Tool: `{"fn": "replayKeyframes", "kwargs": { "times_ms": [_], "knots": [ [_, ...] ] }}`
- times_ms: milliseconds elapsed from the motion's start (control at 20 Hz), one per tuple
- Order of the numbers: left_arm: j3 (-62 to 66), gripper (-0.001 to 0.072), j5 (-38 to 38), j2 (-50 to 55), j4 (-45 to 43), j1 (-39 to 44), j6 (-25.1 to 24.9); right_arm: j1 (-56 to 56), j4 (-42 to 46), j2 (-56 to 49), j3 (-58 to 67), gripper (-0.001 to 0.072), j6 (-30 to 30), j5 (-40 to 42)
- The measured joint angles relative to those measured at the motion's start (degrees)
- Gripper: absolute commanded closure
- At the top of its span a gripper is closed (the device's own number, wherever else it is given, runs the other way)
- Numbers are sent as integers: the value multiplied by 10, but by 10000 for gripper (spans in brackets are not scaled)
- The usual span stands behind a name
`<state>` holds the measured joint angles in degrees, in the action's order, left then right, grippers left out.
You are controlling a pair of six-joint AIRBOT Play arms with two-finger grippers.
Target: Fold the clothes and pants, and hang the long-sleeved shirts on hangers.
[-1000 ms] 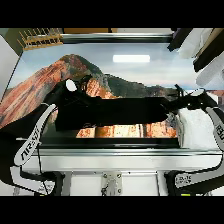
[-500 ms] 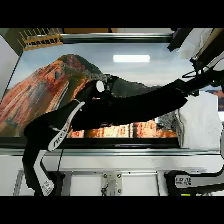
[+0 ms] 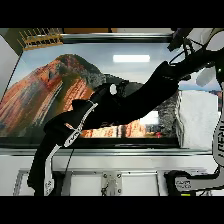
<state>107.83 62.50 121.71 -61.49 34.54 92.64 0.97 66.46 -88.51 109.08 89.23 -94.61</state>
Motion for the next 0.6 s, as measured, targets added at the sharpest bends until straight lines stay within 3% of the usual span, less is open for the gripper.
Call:
{"fn": "replayKeyframes", "kwargs": {
  "times_ms": [250,600],
  "knots": [
    [15,702,28,-9,-5,-33,17,54,0,0,21,700,13,7],
    [22,702,49,-107,-62,-147,23,166,-11,-15,26,700,32,67]
  ]
}}
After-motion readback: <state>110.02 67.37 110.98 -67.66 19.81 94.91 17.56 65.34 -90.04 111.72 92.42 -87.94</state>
